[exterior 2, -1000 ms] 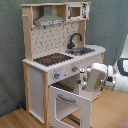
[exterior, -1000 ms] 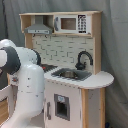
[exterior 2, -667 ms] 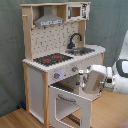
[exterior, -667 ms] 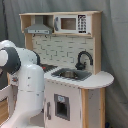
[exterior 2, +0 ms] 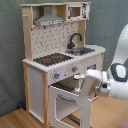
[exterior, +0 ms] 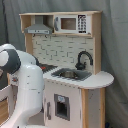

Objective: Play with the kitchen

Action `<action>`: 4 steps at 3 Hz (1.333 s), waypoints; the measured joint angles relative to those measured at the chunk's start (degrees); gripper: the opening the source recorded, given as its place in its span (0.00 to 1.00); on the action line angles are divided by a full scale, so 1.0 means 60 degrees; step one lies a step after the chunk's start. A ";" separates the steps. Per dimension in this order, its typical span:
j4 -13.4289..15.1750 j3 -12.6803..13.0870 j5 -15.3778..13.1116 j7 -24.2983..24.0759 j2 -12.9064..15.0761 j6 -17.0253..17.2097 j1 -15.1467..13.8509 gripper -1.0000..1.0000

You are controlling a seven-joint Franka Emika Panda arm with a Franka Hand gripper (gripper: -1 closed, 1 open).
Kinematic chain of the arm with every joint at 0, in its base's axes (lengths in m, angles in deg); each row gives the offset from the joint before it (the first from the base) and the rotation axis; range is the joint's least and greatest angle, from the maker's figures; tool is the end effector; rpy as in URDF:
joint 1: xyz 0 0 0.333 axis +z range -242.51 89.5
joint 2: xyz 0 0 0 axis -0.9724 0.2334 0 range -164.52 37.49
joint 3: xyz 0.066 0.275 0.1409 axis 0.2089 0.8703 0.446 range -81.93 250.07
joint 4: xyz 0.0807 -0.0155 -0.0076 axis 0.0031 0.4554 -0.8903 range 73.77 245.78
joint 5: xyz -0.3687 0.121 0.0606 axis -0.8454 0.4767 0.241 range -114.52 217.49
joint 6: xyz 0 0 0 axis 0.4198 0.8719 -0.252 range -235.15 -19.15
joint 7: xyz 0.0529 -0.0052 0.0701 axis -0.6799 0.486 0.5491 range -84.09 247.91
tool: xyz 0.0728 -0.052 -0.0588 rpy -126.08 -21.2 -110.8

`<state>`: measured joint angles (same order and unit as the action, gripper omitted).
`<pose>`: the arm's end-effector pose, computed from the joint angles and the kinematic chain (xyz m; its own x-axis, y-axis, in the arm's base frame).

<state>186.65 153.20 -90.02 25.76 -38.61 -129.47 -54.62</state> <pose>0.0956 0.6187 0.4192 -0.6968 0.6555 0.2912 0.1122 -0.3014 0.9469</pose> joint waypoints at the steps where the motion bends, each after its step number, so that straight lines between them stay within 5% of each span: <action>1: -0.0377 -0.0457 -0.0392 0.0093 0.0472 0.0033 0.0526 1.00; 4: -0.1920 -0.1505 -0.1574 0.0723 0.2111 0.0174 0.2047 1.00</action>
<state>175.13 144.17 -99.47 30.10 -25.94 -128.42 -42.34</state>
